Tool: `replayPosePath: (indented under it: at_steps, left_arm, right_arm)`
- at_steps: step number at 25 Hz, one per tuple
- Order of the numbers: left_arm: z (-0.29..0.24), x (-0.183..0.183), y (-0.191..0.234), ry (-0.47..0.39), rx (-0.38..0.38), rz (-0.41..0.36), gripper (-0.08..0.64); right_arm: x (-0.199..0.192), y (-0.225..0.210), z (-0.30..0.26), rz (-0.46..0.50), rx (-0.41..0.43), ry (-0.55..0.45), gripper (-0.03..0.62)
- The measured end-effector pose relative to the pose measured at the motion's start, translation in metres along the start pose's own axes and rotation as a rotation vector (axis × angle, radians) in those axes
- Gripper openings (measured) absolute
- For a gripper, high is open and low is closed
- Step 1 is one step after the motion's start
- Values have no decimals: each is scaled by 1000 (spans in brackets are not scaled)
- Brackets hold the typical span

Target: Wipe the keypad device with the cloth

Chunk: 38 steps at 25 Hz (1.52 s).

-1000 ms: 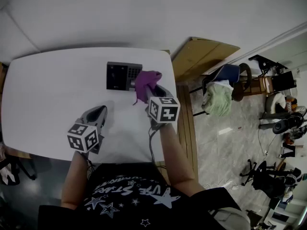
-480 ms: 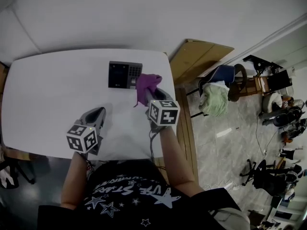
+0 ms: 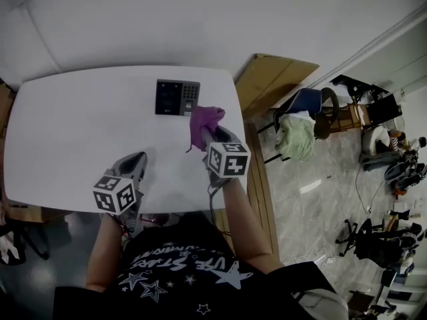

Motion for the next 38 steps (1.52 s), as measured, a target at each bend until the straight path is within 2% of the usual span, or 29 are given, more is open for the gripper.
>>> replayPosePath:
  at_steps: [6, 15, 24, 28, 32, 38]
  left_arm:
    - [33, -13, 2, -22, -4, -1, 9]
    - [93, -44, 4, -29, -36, -25, 9]
    - [149, -69, 26, -18, -78, -48, 9]
    - [160, -75, 29, -14, -108, -43, 9]
    - [161, -76, 30, -12, -133, -32, 9]
    - [159, -79, 32, -26, -139, -7, 9]
  right_arm:
    - [-9, 29, 23, 8, -4, -26, 98]
    - [-43, 85, 58, 5, -16, -47, 98]
    - [-75, 145, 85, 4, -51, -58, 98]
    - [-88, 158, 98, -28, -87, -65, 98]
    - [-94, 163, 108, -21, -115, -47, 98]
    - [-94, 158, 113, -32, -135, -56, 98]
Point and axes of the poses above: the fingertips, and each gripper's own axes: z backward along the fingers, y to its left, x out of its top, the point moved 5 cm from there along z, backward along the fingers, and after that the axes turned 8 degrees about x, right-handed, at the moved point
